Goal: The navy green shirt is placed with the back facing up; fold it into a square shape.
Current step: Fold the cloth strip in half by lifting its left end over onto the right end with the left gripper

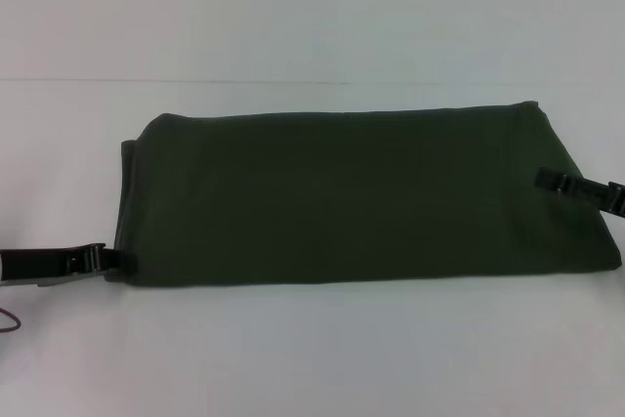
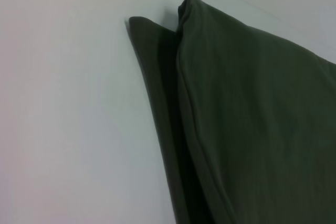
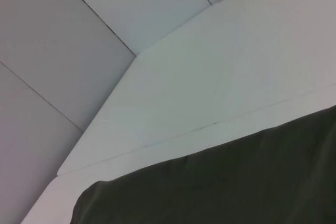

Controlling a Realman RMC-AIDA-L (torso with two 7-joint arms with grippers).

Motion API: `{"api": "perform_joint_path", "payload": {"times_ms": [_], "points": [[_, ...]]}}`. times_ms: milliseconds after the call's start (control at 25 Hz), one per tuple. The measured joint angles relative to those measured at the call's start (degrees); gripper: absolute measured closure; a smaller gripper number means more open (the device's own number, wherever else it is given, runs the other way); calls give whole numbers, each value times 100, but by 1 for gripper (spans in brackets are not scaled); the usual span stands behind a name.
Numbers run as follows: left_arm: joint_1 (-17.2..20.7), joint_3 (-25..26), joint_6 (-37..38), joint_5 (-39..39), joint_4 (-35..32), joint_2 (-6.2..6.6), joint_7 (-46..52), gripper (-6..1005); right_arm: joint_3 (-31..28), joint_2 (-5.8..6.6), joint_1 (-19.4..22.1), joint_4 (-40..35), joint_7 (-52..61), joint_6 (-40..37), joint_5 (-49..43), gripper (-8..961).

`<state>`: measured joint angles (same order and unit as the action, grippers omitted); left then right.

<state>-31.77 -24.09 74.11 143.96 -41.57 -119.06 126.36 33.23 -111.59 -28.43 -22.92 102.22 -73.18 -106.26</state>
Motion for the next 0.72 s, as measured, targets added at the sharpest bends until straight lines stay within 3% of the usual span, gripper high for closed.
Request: {"api": "perform_joint_path", "payload": {"times_ms": [200, 400, 480, 640, 720], "points": [[-18, -13, 16, 1, 6, 6, -14, 877, 13, 97, 48, -370, 555, -84, -266, 28], [-20, -79, 19, 5, 4, 6, -15, 931, 17, 266, -44, -1401, 2265, -356, -1285, 33], [-26, -80, 40, 9, 2, 6, -13, 952, 17, 391, -231, -1966, 3528, -471, -2090, 35], [-37, -84, 69, 9, 0, 7, -17, 995, 17, 508, -523, -2073, 4168, -572, -2833, 39], [-47, -95, 89, 10, -1, 6, -19, 994, 18, 504, -715, -2046, 4275, -602, -3268, 42]]}}
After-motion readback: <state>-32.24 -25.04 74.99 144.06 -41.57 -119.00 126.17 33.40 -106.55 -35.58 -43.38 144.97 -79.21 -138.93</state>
